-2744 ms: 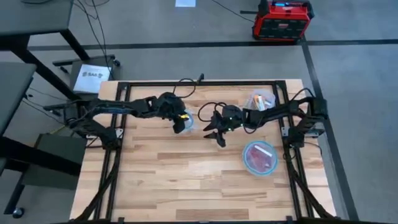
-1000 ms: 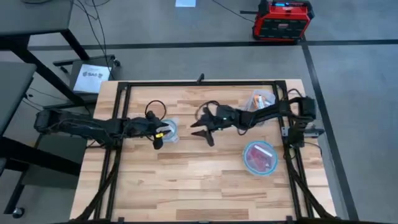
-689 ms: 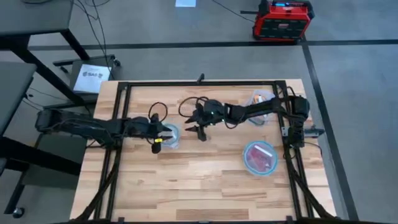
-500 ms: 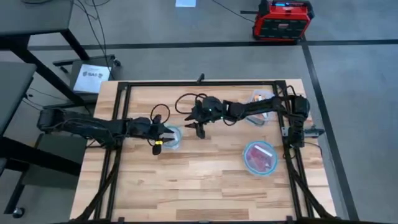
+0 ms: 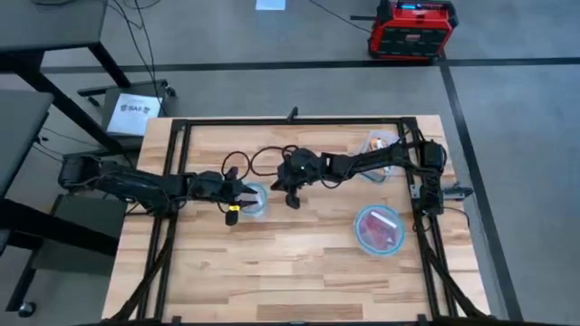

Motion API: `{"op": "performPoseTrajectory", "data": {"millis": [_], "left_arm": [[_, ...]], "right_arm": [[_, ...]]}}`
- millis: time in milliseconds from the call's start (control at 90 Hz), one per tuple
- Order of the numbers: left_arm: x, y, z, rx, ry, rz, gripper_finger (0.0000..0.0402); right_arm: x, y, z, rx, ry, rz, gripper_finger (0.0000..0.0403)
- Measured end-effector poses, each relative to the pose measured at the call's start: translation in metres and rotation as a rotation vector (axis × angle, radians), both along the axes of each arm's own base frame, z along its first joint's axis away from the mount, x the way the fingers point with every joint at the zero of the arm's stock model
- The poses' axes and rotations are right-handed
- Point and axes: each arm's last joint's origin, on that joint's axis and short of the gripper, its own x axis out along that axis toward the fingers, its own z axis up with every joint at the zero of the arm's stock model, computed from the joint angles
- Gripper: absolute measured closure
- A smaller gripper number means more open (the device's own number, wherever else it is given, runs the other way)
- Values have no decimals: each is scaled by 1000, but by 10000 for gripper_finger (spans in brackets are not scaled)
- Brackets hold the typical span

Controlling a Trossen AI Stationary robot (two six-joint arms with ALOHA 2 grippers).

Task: Sort candy
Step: Close the small round transparent bin

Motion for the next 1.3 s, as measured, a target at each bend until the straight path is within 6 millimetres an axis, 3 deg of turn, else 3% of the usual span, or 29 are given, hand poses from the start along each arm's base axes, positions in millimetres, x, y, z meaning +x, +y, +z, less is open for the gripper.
{"op": "performPoseTrajectory", "data": {"millis": [178, 544, 878, 1122, 1300], "left_arm": [[0, 0, -1, 3, 7, 1, 261], [-1, -1, -2, -1, 23, -19, 261], [0, 0, -8, 3, 62, 6, 261], [12, 1, -18, 8, 42, 10, 274], [14, 0, -16, 17, 26, 18, 278]], "right_arm": [[6, 1, -25, 42, 40, -20, 402], [40, 11, -21, 49, -17, 29, 403], [39, 12, -20, 151, 18, 124, 403], [38, 13, -21, 242, 16, 215, 403], [33, 9, -18, 142, 84, 91, 403]]}}
